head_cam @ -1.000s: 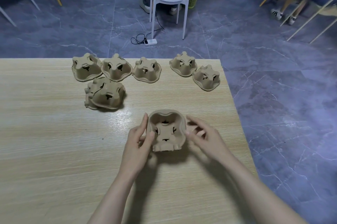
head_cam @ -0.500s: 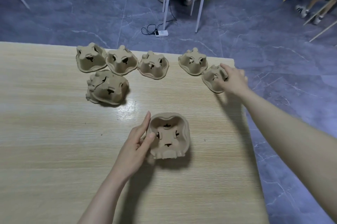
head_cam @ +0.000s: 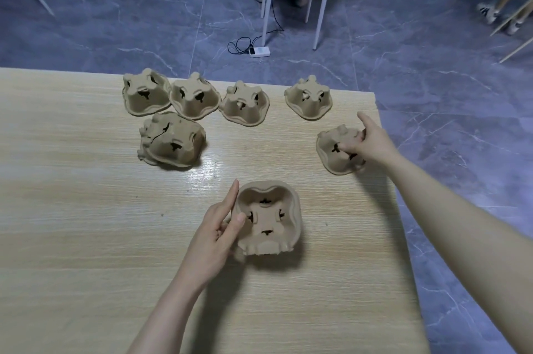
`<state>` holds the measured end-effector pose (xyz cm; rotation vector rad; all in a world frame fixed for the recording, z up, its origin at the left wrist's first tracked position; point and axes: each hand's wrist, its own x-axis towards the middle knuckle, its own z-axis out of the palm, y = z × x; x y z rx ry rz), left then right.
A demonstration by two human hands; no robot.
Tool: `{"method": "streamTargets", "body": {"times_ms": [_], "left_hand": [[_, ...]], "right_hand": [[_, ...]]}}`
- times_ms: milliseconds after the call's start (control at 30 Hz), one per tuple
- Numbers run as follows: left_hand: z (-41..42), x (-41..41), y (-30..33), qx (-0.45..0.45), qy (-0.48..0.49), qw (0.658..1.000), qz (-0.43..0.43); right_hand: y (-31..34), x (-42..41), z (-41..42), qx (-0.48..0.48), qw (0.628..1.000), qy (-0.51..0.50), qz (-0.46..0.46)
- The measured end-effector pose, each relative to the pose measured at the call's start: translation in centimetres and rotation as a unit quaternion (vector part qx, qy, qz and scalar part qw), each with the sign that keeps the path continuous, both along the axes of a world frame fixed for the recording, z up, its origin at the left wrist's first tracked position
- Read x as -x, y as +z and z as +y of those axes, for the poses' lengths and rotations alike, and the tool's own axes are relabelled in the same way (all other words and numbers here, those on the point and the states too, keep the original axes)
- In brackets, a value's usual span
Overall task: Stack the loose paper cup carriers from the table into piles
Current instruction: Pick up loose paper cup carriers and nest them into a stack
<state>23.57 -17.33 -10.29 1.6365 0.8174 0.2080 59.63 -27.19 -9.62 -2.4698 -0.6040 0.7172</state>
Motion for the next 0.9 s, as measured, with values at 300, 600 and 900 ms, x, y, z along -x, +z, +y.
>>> {"method": "streamTargets", "body": {"times_ms": [300,600,900], "left_hand": [[0.3,-0.1,-0.1,0.017,0.002,1.000,-0.005],[0.8,-0.2,0.0,0.024,-0.007,1.000,-0.010],[0.9,-0.2,0.4,0.026,-0.022,0.999,-0.003]], "right_hand": [[-0.1,6.7,-5.8,-0.153,0.977,-0.035,-0.146],[1.1,10.6,-8.7,-0.115,0.987,-0.058,-0.093],[1.2,11.8,-10.1,-0.093,0.982,-0.087,-0.141]]}}
